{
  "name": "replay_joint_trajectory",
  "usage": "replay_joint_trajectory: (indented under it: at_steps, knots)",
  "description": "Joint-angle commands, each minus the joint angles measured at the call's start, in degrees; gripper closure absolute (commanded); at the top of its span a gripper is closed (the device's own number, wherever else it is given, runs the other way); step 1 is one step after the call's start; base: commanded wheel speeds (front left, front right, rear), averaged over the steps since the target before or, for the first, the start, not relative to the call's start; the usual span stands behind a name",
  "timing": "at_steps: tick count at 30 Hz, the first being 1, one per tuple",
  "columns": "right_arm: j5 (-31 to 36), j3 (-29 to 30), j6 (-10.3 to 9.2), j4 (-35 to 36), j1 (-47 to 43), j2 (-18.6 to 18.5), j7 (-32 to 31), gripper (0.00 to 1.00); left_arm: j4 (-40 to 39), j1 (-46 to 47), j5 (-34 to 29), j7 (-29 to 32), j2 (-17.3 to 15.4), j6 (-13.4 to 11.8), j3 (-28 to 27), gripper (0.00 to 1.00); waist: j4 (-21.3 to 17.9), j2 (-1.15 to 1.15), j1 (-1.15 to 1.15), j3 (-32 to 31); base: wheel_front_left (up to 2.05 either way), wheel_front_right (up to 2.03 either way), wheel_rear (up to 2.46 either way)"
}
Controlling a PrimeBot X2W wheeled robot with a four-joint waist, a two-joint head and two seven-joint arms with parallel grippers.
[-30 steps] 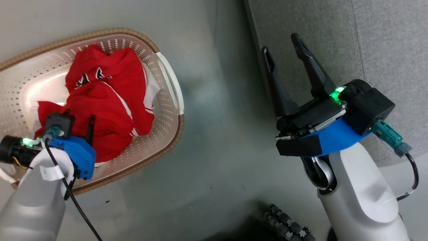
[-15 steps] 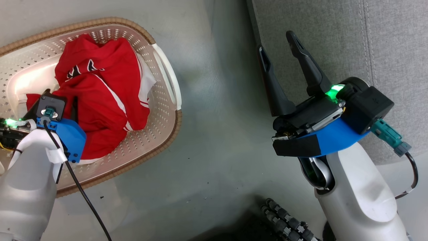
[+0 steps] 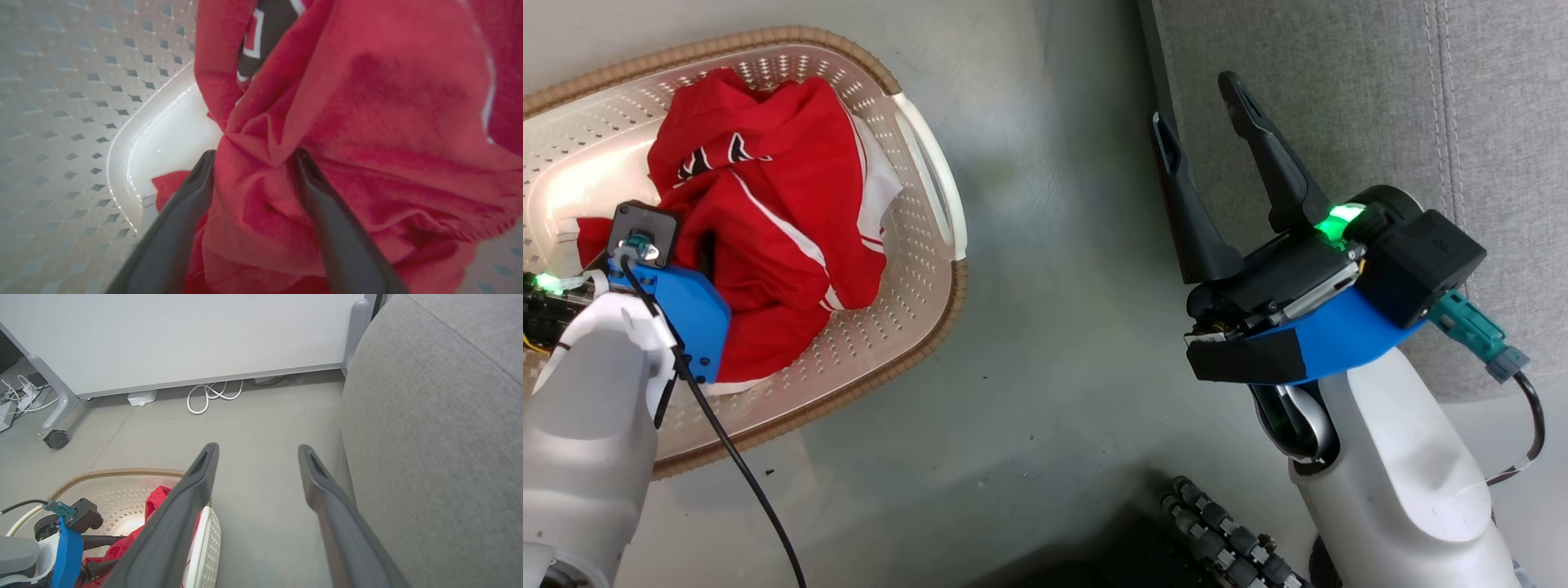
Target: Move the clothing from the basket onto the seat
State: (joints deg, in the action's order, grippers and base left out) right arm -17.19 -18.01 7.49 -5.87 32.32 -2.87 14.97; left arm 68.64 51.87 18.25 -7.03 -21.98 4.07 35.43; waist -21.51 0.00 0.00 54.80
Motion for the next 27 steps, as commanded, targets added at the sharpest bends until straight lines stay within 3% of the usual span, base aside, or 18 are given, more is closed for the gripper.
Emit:
replay_joint_trajectory:
  at_steps: [1,2,3,4,5,6,21,27]
  knots:
    - [-0.29,0.03,0.01,0.25,-0.17,-0.03,0.33,0.00,0.33,0.70,0.25,0.28,-0.23,0.17,-0.16,0.00,0.02,0.00,0.00,0.03,0.00,0.00,0.00]
    - [-0.35,0.00,0.01,0.22,-0.17,-0.03,0.33,0.00,0.63,0.82,0.56,0.82,-0.10,0.35,-0.24,0.00,0.03,0.00,0.00,0.07,0.00,0.00,0.00]
    - [-0.52,-0.03,0.01,0.22,-0.15,-0.03,0.33,0.00,0.85,0.95,0.70,1.21,-0.02,0.36,-0.28,0.20,0.04,0.00,0.00,0.09,0.00,0.00,0.00]
    - [-0.61,-0.07,0.01,0.21,-0.10,-0.03,0.33,0.00,0.95,1.13,0.84,1.38,0.05,0.35,-0.26,0.50,0.03,0.00,0.00,0.10,0.00,0.00,0.00]
    - [-0.72,-0.11,0.01,0.22,-0.04,-0.03,0.33,0.00,1.10,1.23,0.97,1.74,0.14,0.48,-0.23,0.95,0.02,0.00,0.00,0.10,0.00,0.00,0.00]
    - [-0.83,-0.15,0.01,0.25,0.02,-0.03,0.33,0.00,1.22,1.27,1.15,1.93,0.20,0.65,-0.18,1.00,0.01,0.00,0.00,0.10,0.00,0.00,0.00]
    - [-1.24,-0.60,0.01,0.22,1.03,-0.03,0.33,0.00,2.03,1.90,2.93,1.02,-0.50,2.11,0.51,1.00,-0.31,0.00,0.00,-0.15,0.00,0.00,0.00]
    - [-0.45,-0.16,0.01,-0.70,1.05,-0.03,0.32,0.00,2.12,0.04,4.28,-1.20,1.82,2.64,0.43,1.00,0.99,0.00,0.00,-3.78,0.00,0.00,0.00]
